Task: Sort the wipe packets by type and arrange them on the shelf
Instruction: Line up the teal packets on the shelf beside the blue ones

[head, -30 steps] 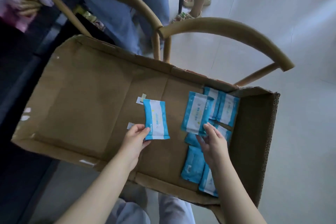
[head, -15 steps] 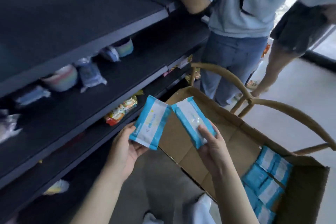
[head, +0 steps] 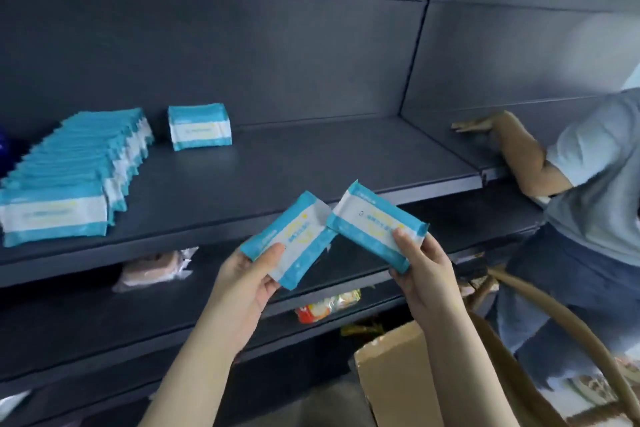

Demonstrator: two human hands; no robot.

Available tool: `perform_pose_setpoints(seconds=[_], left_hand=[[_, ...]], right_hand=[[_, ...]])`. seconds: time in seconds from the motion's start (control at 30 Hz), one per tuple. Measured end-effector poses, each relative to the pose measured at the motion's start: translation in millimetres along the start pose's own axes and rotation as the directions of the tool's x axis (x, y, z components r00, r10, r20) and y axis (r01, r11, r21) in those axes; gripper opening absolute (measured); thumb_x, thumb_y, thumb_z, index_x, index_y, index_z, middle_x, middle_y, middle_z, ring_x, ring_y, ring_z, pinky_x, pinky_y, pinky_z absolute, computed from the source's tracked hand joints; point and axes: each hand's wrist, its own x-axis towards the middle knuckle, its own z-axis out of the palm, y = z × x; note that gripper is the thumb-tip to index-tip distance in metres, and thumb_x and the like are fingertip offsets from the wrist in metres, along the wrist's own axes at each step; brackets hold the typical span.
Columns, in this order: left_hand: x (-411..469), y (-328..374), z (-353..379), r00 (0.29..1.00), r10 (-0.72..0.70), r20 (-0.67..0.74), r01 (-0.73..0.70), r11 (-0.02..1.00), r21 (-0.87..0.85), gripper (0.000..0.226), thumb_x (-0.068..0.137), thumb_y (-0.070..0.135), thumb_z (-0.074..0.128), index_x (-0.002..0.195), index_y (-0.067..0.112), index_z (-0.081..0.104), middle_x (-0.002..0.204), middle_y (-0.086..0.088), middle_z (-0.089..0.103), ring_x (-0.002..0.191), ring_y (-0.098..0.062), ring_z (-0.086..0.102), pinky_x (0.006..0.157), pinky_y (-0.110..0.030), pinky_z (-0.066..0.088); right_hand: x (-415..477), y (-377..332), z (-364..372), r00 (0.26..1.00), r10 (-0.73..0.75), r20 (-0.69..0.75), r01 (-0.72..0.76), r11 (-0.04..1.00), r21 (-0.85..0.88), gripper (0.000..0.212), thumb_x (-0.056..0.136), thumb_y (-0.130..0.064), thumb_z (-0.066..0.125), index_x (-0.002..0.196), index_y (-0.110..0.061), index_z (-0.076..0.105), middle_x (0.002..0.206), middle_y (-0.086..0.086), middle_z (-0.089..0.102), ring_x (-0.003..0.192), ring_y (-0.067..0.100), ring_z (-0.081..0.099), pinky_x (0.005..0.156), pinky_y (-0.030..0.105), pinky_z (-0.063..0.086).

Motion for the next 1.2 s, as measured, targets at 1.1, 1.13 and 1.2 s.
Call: perform_pose_setpoints(seconds=[1.1,1.13,1.2], left_hand=[[316.7,140.6,-149.5,0.633,0.681,-0.367,-0.223,0.615,0.756,0.029,0.095,0.011,0.060,0.120,0.022,0.067,0.109,0.010,0.063,0.095,-0.004,0.057,0.086,-0.018,0.044],[318.9,141.9,-152.0,0.630,0.677,-0.381,-0.250,0.641,0.726,0.030,0.096,0.009,0.057,0.120,0.023,0.067,0.108,0.010,0.065,0.095,-0.001,0.059,0.086,-0.016,0.045],[321.7,142.4,-157.2,0.625,0.666,-0.408,-0.285,0.681,0.675,0.029,0.098,0.010,0.054,0.119,0.026,0.066,0.108,0.011,0.069,0.098,0.003,0.062,0.088,-0.014,0.045]], right_hand=[[269.9,90.4,288.1,0.884,-0.170,0.435,0.389,0.782,-0.487,0.012,0.097,-0.019,0.063,0.108,-0.023,0.061,0.108,-0.011,0.071,0.101,0.004,0.068,0.082,0.023,0.057],[271.7,93.2,296.1,0.881,-0.169,0.441,0.394,0.779,-0.487,0.013,0.097,-0.019,0.063,0.110,-0.023,0.061,0.107,-0.012,0.071,0.101,0.003,0.067,0.081,0.021,0.056],[275.5,97.7,311.4,0.878,-0.177,0.445,0.405,0.770,-0.493,0.014,0.096,-0.019,0.063,0.108,-0.026,0.061,0.103,-0.014,0.071,0.098,0.000,0.067,0.079,0.019,0.054]])
